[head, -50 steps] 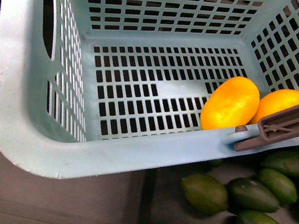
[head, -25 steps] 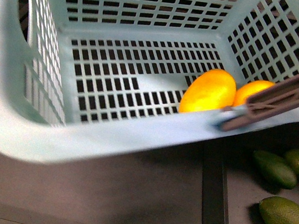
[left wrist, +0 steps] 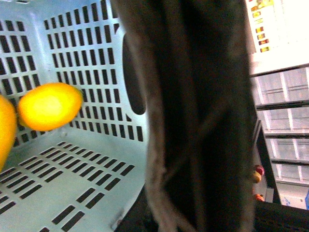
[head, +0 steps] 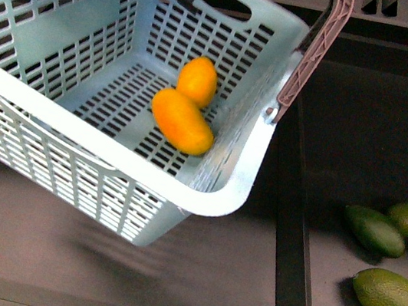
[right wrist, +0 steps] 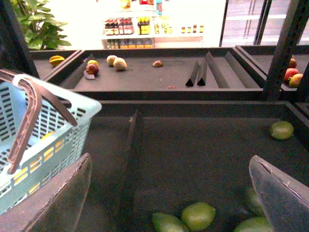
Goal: Pick lemon and mango into basket
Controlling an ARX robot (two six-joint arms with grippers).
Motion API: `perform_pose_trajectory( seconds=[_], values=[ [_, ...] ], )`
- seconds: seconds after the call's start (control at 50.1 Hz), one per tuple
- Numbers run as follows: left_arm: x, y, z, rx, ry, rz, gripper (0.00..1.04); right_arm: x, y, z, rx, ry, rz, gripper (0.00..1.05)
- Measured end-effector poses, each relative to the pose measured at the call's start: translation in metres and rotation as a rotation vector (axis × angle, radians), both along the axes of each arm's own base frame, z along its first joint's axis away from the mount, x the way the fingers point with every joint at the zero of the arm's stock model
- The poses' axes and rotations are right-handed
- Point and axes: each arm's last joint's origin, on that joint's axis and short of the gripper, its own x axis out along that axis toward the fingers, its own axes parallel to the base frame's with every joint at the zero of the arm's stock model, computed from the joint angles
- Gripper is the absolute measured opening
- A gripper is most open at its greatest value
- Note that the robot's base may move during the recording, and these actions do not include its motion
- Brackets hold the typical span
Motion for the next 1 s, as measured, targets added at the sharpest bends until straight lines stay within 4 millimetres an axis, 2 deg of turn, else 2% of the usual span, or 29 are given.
perform_pose_trajectory(
  seconds=[0.1, 0.219, 0.359, 0.459, 0.818, 0.937, 0.997],
  values=[
    [0.03, -0.003, -0.022, -0.053, 0.063, 0.038, 0.05, 0.0, 0.0, 0.0, 0.0, 0.0, -0.001, 0.96],
    [0.06, -0.006, -0.036, -0.131, 0.098, 0.074, 0.05, 0.0, 0.0, 0.0, 0.0, 0.0, 0.0, 0.96],
    [0.08, -0.002, -0.055, -0.148, 0.119, 0.121, 0.05, 0.0, 0.0, 0.0, 0.0, 0.0, -0.001, 0.96],
    [0.082, -0.002, -0.068, -0.146, 0.139, 0.144, 0.05, 0.0, 0.0, 0.0, 0.0, 0.0, -0.001, 0.96],
    [0.075, 0.002, -0.075, -0.169, 0.138, 0.108, 0.05, 0.0, 0.0, 0.0, 0.0, 0.0, 0.0, 0.96],
    [0.069, 0.008, -0.077, -0.168, 0.149, 0.108, 0.24, 0.0, 0.0, 0.0, 0.0, 0.0, 0.0, 0.96],
    [0.063, 0.012, -0.08, -0.164, 0.154, 0.117, 0.38, 0.0, 0.0, 0.0, 0.0, 0.0, 0.0, 0.96]
  ],
)
